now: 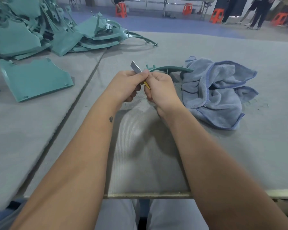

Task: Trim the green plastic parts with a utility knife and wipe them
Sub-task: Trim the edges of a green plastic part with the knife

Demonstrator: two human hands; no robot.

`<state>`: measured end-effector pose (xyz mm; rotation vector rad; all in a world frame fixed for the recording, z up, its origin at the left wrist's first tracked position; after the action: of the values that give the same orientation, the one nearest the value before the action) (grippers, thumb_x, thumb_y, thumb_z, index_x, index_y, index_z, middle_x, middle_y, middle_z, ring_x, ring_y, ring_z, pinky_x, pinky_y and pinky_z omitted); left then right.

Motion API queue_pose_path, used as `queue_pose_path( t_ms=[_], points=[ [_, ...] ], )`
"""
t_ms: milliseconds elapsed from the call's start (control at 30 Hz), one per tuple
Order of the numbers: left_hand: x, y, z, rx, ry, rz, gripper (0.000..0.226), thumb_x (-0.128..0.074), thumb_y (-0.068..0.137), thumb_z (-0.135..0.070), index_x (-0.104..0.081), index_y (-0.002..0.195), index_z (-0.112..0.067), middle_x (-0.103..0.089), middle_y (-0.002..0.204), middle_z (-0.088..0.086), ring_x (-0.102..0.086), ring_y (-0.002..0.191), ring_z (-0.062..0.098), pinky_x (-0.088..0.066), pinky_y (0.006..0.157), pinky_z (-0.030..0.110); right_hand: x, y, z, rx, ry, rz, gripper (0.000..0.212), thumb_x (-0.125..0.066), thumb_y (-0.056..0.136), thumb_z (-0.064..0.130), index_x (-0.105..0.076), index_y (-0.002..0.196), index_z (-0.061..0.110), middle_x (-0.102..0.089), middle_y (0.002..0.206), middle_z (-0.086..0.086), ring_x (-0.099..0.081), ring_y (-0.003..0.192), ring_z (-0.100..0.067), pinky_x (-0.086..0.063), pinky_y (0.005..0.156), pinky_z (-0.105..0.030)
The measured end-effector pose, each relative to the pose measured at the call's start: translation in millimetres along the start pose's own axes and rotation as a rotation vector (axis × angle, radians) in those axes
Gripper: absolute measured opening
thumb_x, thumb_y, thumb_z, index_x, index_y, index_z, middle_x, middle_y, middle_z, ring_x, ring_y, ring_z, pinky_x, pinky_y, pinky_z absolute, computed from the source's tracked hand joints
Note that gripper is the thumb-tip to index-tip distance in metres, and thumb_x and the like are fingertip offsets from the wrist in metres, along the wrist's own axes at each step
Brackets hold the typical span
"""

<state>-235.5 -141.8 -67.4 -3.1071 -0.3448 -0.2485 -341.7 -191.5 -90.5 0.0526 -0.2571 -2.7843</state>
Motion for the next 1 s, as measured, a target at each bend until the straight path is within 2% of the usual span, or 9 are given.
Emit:
queue_pose_path(
  t_ms=[167,233,300,433,467,533,667,833,1000],
  points=[
    [-4,2,2,-0.039,-0.046,-0.002,0.026,-0.061,0.093,-0.029,-0.067,0.068,-0.026,-0.041,0.051,-0.009,-0.027,0.042,0.007,-0.021,0.038,0.016,-4,2,-2,0.054,-0.105,-0.162,0.042,-0.048,0.097,0.019,-0.041,0.055,0.02,-0.036,0.043,0.008,-0.028,0.042,-0.009,-0.023,0.044,-0.025],
    [-6,2,3,-0.06,-0.025,-0.028,0.015,-0.059,0.094,-0.021,-0.073,0.092,-0.026,-0.038,0.051,-0.008,-0.027,0.041,0.006,-0.022,0.039,0.016,2,3,0,0.033,-0.103,-0.258,0.043,-0.049,0.097,0.022,-0.044,0.055,0.02,-0.038,0.043,0.01,-0.031,0.041,-0.008,-0.027,0.045,-0.025],
    [-7,4,4,-0.085,0.017,-0.092,0.022,-0.06,0.094,-0.015,-0.071,0.112,-0.022,-0.038,0.05,-0.008,-0.027,0.04,0.006,-0.022,0.039,0.017,13,6,2,-0.006,-0.033,-0.346,0.042,-0.049,0.098,0.022,-0.048,0.056,0.021,-0.04,0.039,0.014,-0.033,0.038,-0.004,-0.03,0.044,-0.022],
    [-9,5,4,-0.145,0.071,-0.151,0.029,-0.062,0.094,-0.02,-0.067,0.122,-0.013,-0.051,0.045,-0.029,-0.039,0.036,-0.005,-0.029,0.04,0.006,30,10,-1,-0.108,0.112,-0.404,0.039,-0.048,0.099,0.022,-0.049,0.061,0.015,-0.036,0.042,0.008,-0.029,0.04,-0.009,-0.027,0.045,-0.025],
    [-10,5,4,-0.151,0.088,-0.154,0.029,-0.061,0.094,-0.021,-0.067,0.122,-0.012,-0.053,0.054,-0.036,-0.041,0.036,-0.008,-0.029,0.041,0.004,31,11,-2,-0.109,0.102,-0.411,0.037,-0.048,0.099,0.022,-0.049,0.063,0.014,-0.036,0.046,0.005,-0.029,0.043,-0.011,-0.026,0.046,-0.026],
    [-12,3,4,-0.156,0.117,-0.166,0.028,-0.059,0.096,-0.022,-0.068,0.121,-0.012,-0.06,0.066,-0.03,-0.041,0.036,-0.009,-0.028,0.041,0.003,29,13,-7,-0.096,0.085,-0.423,0.036,-0.048,0.099,0.023,-0.05,0.065,0.014,-0.037,0.05,0.003,-0.029,0.047,-0.013,-0.026,0.048,-0.027],
    [-11,0,5,-0.187,0.189,-0.211,0.023,-0.058,0.096,-0.026,-0.07,0.115,-0.021,-0.047,0.04,-0.018,-0.038,0.037,-0.005,-0.03,0.044,0.01,34,15,-11,-0.131,0.146,-0.504,0.039,-0.047,0.098,0.024,-0.055,0.061,0.018,-0.042,0.04,0.012,-0.034,0.046,-0.011,-0.028,0.049,-0.027],
    [-5,-2,5,-0.231,0.18,-0.22,0.02,-0.057,0.097,-0.03,-0.067,0.086,-0.043,-0.031,0.057,-0.004,-0.024,0.04,0.003,-0.023,0.046,0.024,42,15,-12,-0.14,0.301,-0.563,0.039,-0.043,0.1,0.023,-0.051,0.063,0.015,-0.036,0.038,0.009,-0.027,0.036,-0.009,-0.024,0.044,-0.025],
    [-5,-3,3,-0.253,0.19,-0.211,0.024,-0.054,0.098,-0.029,-0.066,0.084,-0.044,-0.032,0.052,-0.01,-0.026,0.04,0.002,-0.023,0.044,0.022,41,5,-2,-0.13,0.398,-0.528,0.032,-0.047,0.099,0.026,-0.051,0.069,0.015,-0.04,0.043,0.005,-0.028,0.035,-0.009,-0.022,0.037,-0.018]
  ],
)
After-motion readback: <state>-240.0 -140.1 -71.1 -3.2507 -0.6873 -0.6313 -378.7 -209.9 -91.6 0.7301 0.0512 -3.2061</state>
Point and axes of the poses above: each hand's wrist, its own y-axis towards the middle knuckle, its own x-axis out of the back of the hand, z = x × y, the point moved 1 cm from there along y, towards the middle knuckle
